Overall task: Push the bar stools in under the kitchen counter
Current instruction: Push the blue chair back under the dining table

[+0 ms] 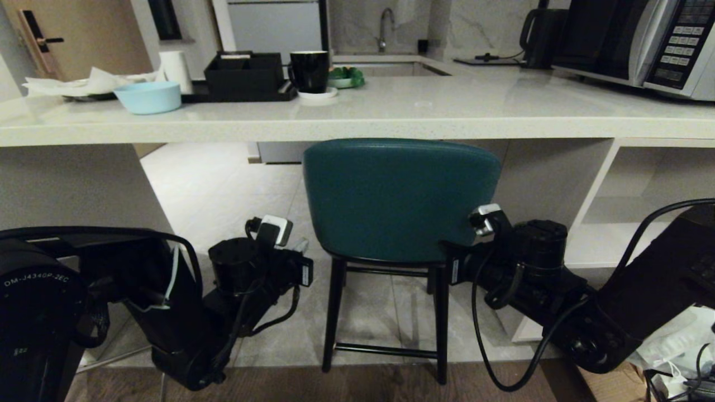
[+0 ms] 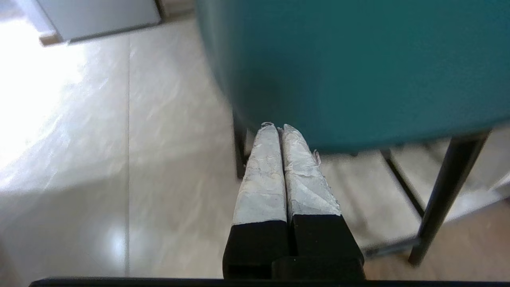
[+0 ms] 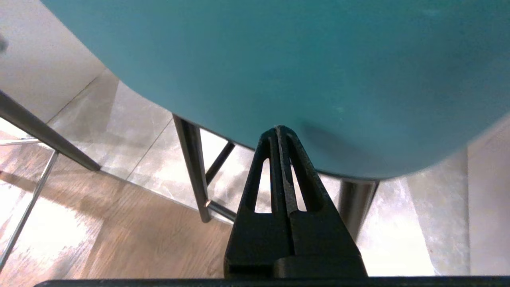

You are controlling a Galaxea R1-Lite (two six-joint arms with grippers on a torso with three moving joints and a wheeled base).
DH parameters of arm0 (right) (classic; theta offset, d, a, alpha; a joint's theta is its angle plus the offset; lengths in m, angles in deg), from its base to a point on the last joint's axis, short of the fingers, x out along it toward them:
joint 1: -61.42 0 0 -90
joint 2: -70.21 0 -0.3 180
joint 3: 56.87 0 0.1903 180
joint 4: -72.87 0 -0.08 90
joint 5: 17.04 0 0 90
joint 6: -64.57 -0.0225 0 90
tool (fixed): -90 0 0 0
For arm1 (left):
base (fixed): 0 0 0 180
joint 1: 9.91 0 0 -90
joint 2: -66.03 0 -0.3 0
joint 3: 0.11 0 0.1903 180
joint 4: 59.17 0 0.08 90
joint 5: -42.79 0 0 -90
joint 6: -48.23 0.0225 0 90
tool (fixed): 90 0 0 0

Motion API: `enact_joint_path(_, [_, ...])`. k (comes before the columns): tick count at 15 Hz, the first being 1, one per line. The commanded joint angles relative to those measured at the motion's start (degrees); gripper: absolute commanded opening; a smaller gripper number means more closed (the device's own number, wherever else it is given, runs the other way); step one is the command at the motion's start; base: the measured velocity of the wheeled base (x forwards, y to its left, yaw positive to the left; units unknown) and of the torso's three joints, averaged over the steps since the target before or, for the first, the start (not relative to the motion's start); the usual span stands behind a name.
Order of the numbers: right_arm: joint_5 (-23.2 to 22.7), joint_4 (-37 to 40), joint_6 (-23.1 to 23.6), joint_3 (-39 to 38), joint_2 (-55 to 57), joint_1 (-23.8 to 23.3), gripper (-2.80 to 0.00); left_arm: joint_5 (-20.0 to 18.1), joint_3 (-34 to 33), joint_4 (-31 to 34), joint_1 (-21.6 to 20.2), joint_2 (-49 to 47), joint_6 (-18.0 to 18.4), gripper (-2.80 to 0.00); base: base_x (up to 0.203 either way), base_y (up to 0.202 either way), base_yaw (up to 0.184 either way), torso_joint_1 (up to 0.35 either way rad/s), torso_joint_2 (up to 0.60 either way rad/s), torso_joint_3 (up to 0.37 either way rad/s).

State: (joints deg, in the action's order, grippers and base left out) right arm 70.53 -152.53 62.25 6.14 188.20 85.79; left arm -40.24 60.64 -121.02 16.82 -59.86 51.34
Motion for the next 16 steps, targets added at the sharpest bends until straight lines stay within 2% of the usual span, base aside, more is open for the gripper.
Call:
enact_joint_path(1, [-0.12,-0.37,-0.06,-0.44,-1.59,-1.44,-2.8,0.1,-5.84,-2.16,-0.4,0.01,-0.11,-2.8,0.0,0.0,0.0,0.0,0.0,0.0])
enact_joint_path(5, [-0.09,0.63,0.03,6.08,0.69,-3.84,-2.8,-0.36,-8.03,-2.44,-4.41,3.85,-0.82,-2.8,0.0,0.0,0.0,0.0,0.0,0.0])
enact_joint_path(8, [0.05,2.72,-0.12,12.07,4.01,-6.84,-2.8,-0.54,-12.15,-2.44,-4.49,10.23,-3.21,-2.8,0.0,0.0,0.0,0.0,0.0,0.0])
enact_joint_path(11, [0.14,3.8,-0.05,17.04,6.73,-9.87,-2.8,-0.16,-15.8,-2.44,-3.37,14.98,-3.71,-2.8,0.0,0.0,0.0,0.0,0.0,0.0])
enact_joint_path(13, [0.19,3.74,-0.11,15.31,4.99,-9.84,-2.8,-0.12,-17.53,-2.44,-3.11,17.37,-3.73,-2.8,0.0,0.0,0.0,0.0,0.0,0.0])
enact_joint_path(16, [0.21,2.1,-0.12,6.03,-3.24,-7.61,-2.8,0.05,-17.68,-2.44,-3.09,20.53,-3.68,-2.8,0.0,0.0,0.0,0.0,0.0,0.0])
